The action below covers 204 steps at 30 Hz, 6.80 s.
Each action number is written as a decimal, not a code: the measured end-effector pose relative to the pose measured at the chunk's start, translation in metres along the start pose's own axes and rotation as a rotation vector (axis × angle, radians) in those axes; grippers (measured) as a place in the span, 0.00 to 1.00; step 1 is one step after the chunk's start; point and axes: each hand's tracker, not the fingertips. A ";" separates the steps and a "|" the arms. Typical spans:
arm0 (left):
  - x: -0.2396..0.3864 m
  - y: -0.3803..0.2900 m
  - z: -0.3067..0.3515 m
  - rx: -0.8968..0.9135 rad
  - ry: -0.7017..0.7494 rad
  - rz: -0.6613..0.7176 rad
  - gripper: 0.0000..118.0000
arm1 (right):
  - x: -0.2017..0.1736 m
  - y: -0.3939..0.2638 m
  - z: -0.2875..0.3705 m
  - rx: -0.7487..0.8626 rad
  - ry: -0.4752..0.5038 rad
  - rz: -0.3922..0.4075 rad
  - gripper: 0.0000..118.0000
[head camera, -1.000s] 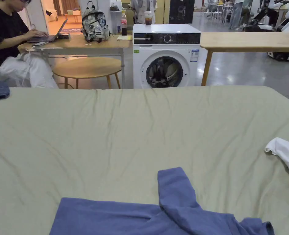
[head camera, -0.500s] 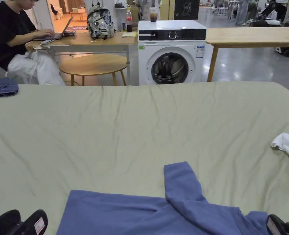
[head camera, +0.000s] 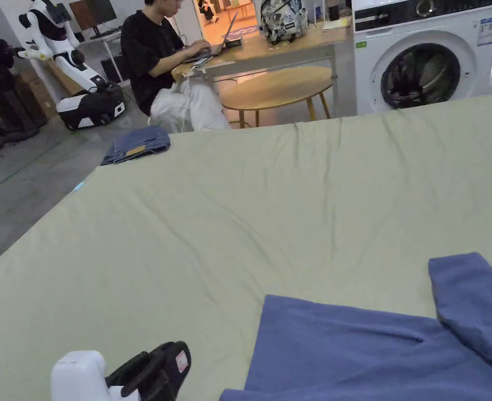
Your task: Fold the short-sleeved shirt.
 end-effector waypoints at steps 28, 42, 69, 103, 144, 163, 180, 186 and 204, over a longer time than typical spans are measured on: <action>-0.008 -0.091 -0.108 -0.402 -0.004 0.029 0.01 | 0.080 0.018 -0.130 -0.425 -0.026 0.048 0.61; -0.005 -0.092 -0.103 -0.378 0.006 0.072 0.01 | 0.087 -0.009 -0.231 -0.734 -0.024 0.185 0.04; 0.036 0.204 -0.052 0.300 -0.241 -0.062 0.00 | 0.066 0.292 -0.072 0.123 -0.016 0.114 0.04; 0.021 0.452 -0.258 0.362 0.006 -0.040 0.00 | 0.079 0.490 -0.277 0.348 -0.326 0.113 0.04; -0.060 -0.081 -0.033 -0.177 -0.028 0.073 0.00 | 0.135 -0.086 -0.024 -0.229 -0.257 -0.217 0.07; 0.058 -0.004 0.013 0.209 -0.109 -0.071 0.44 | 0.029 -0.015 0.014 0.055 -0.133 0.014 0.37; -0.028 -0.058 -0.010 -0.060 0.021 -0.104 0.42 | 0.033 -0.021 0.017 -0.009 -0.105 -0.070 0.00; -0.066 -0.109 -0.059 -0.188 0.054 0.042 0.43 | 0.042 -0.025 0.019 -0.023 -0.108 -0.147 0.00; -0.026 -0.110 -0.079 -0.351 0.056 -0.145 0.01 | 0.092 -0.093 0.003 -0.162 -0.323 -0.218 0.62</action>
